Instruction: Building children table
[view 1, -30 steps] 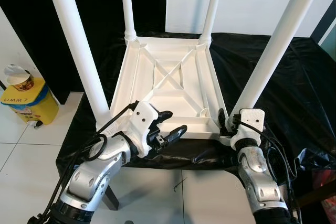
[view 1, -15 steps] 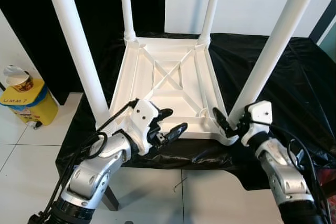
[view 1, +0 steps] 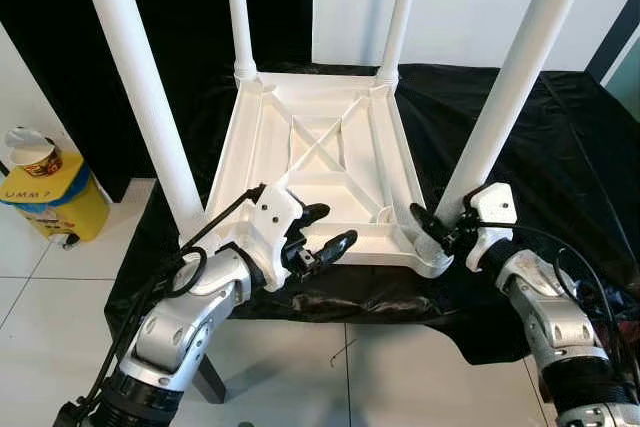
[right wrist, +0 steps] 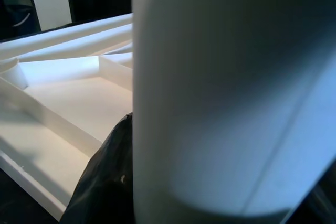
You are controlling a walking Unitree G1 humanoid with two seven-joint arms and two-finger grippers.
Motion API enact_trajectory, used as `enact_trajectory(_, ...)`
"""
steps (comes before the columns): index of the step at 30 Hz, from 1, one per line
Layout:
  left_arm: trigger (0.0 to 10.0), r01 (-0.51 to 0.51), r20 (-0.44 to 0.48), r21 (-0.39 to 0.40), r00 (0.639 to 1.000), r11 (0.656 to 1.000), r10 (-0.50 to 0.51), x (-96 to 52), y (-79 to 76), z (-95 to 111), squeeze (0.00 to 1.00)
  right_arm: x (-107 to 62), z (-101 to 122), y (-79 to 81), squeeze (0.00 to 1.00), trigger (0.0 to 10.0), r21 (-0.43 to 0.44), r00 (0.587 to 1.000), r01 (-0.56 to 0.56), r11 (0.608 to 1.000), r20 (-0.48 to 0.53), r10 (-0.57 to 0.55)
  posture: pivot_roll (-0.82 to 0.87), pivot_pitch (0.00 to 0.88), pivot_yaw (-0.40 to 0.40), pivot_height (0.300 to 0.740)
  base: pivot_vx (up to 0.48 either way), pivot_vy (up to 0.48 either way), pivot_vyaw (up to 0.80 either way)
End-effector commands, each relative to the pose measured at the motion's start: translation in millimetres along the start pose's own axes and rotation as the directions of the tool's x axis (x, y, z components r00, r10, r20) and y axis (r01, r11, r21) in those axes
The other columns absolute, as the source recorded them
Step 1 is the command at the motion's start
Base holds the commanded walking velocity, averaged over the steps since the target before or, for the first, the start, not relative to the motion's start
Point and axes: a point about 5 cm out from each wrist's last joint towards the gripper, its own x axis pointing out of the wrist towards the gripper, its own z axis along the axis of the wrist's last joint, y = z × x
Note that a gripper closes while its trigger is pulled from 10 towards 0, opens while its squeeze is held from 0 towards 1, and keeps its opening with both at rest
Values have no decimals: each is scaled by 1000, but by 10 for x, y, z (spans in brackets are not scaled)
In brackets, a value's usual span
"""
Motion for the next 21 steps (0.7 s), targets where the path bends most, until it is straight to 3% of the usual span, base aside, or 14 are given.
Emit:
enact_trajectory(1, 10000, 42, -3, 25, 999, 999, -42, 30, -27, 14, 0, -65, -150, 38, 0, 0, 1, 997, -27, 1000, -66, 27, 52, 0, -36, 740, 0, 0, 0)
enact_trajectory(2, 10000, 42, -3, 25, 999, 999, -42, 30, -27, 14, 0, -65, -150, 38, 0, 0, 1, 997, -27, 1000, -66, 27, 52, 0, -36, 740, 0, 0, 0)
enact_trajectory(3, 10000, 51, -6, 32, 999, 998, -51, 34, -43, 25, 0, -93, -178, 37, 0, 2431, 3, 997, 7, 1000, -72, -7, 53, 0, -34, 740, 0, 0, 0)
enact_trajectory(4, 10000, 51, -6, 32, 999, 998, -51, 34, -43, 25, 0, -93, -178, 37, 0, 2431, 3, 997, 7, 1000, -72, -7, 53, 0, -34, 740, 0, 0, 0)
enact_trajectory(5, 10000, 54, -7, 29, 999, 998, -53, 33, -53, 25, 0, -98, -191, 36, 0, 10000, 3, 996, 34, 999, -77, -34, 53, 0, -34, 740, 0, 0, 0)
enact_trajectory(14, 10000, 50, -33, 20, 998, 999, -49, 35, -82, -67, 0, -77, -229, 49, 0, 10000, 14, 977, 199, 980, -83, -197, 54, 0, -52, 740, 0, 0, 0)
enact_trajectory(21, 10000, 27, -38, 34, 999, 999, -25, 49, -98, -106, 0, -42, -221, 150, 0, 10000, 35, 927, 368, 929, -86, -364, 51, 0, -65, 740, 0, 0, 0)
